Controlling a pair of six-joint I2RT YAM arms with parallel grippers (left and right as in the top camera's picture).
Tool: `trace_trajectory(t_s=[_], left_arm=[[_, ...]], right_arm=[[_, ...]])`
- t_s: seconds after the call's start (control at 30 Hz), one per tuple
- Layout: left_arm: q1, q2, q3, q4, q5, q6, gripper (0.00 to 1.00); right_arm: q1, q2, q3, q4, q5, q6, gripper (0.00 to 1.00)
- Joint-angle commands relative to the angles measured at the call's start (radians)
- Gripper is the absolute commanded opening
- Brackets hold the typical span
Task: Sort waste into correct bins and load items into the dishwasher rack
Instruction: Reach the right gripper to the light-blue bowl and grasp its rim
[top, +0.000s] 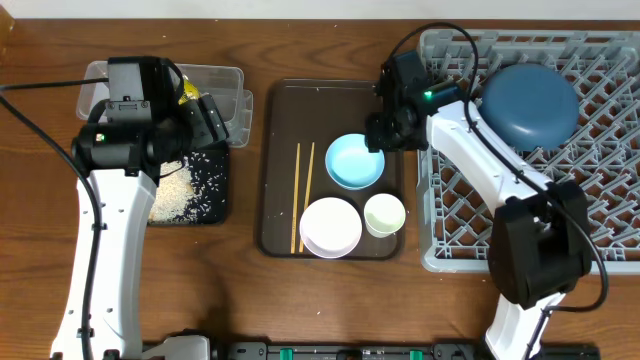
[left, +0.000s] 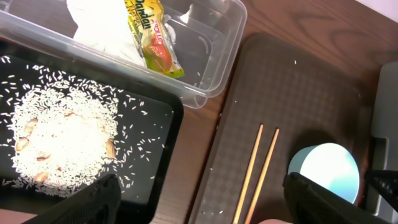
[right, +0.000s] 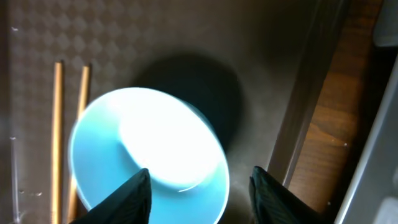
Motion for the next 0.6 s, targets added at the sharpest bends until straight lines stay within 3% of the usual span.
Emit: trace_trajectory(t_s=[0.0,0.17,0.37,0.57], left_arm=[[0.003,0.008,-0.001,-0.002,-0.006,0.002,0.87],[0.003,0.008,-0.001,-0.002,-0.006,0.002,0.87],[0.003,0.008,-0.001,-0.002,-0.006,0.002,0.87],[0.003,0.008,-0.001,-0.002,-0.006,0.002,0.87]], right_arm=[[0.002,0.051,0.000,0.005,0.026,-0.055,0.42],[0.004,0.115,0.000,0.015,0.026,-0.068,0.31],[0.004,0.129,0.000,0.031,0.027,-0.071,0.02],[-0.016,0.061,0.044,0.002,0.030,-0.071,0.01]])
